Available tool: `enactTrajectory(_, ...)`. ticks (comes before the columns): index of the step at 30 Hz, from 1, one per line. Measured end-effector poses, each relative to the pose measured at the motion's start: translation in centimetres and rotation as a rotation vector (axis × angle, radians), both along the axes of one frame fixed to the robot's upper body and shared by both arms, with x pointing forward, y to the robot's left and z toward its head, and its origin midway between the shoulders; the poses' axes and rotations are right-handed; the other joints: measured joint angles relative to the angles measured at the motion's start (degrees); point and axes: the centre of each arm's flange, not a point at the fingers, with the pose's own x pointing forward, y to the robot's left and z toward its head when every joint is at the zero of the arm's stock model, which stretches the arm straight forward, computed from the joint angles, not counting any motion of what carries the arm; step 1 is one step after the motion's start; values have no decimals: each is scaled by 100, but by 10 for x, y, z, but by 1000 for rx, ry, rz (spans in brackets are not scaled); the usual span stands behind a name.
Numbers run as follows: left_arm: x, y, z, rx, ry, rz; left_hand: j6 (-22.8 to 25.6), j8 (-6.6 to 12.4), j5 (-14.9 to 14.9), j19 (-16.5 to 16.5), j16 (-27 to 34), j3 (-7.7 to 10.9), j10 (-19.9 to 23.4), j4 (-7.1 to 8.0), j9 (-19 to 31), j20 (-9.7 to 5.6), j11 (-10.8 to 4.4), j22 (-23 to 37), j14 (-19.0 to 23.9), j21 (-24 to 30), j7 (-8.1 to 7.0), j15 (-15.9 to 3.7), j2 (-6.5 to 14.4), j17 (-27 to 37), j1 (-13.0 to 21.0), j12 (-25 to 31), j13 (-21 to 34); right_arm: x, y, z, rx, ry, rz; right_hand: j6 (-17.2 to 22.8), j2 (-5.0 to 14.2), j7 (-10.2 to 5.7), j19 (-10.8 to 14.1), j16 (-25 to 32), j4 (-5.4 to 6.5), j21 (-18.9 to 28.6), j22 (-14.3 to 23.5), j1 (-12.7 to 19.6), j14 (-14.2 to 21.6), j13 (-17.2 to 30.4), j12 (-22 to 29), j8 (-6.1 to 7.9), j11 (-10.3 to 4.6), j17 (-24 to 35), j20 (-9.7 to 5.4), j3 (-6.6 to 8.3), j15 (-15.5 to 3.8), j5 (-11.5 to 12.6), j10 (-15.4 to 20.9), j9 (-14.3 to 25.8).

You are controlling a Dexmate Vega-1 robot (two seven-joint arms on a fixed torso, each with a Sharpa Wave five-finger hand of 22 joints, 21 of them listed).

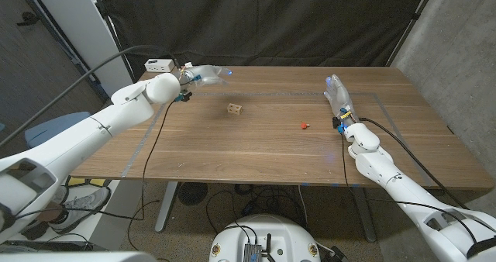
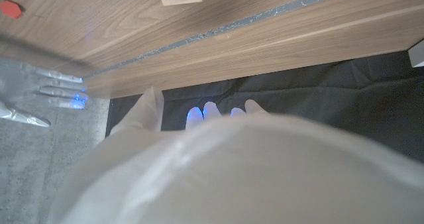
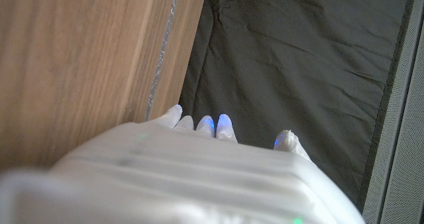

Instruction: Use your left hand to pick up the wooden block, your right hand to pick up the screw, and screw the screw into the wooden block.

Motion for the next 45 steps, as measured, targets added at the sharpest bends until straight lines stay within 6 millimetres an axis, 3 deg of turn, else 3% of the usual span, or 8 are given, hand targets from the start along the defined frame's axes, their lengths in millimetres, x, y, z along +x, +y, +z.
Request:
enactTrajectory(5,0,-10,3,81,-4,19,-168,0,-80,-30,0,-32,-159,16,0,90,138,0,-73,0,168,73,-279,0,279,-45,27,0,-1,-1,2,1,-3,0,0,0,0,0,0,0,0,0,0,0,0,0,0,0,0,0,0,0,0,0)
enactTrajectory(12,-1,-24,6,198,-8,56,-258,0,-80,-275,0,-32,-246,15,30,342,226,0,-181,-49,259,181,-395,0,644,-45,73,1,-3,-2,-1,0,-7,0,0,0,-2,0,0,0,0,0,0,0,0,0,0,0,-2,0,0,0,0,0)
enactTrajectory(16,-2,-32,7,255,-9,82,-281,0,-80,-555,0,-32,-287,16,56,427,185,14,-230,-89,236,228,-456,18,840,-45,81,1,-2,-2,-2,0,-9,-1,0,0,-23,0,0,0,0,0,0,0,0,0,0,0,-22,0,0,0,0,0)
enactTrajectory(27,-4,-48,9,375,-23,163,-327,40,-80,-721,44,-32,-136,16,56,593,79,15,-190,-89,144,277,-581,26,1200,47,133,1,-2,-7,6,7,-18,-1,0,0,-22,0,0,0,0,0,0,0,0,0,41,0,-22,0,0,0,41,0)
enactTrajectory(33,-4,-55,7,427,-26,210,-339,61,-80,-931,44,-32,-58,16,56,803,62,15,-158,-89,132,246,-630,26,1436,92,185,0,1,-9,10,9,-20,-1,22,0,-22,0,-24,0,0,22,0,0,0,0,41,-29,-22,24,0,0,41,0)
enactTrajectory(45,0,-64,4,506,-35,296,-596,16,-80,-971,44,-10,-84,38,55,909,37,14,-180,-89,126,267,-745,25,1697,92,225,1,5,-13,15,15,-25,30,22,31,-25,0,-24,0,0,22,0,0,0,0,41,-28,-18,24,0,0,40,0)
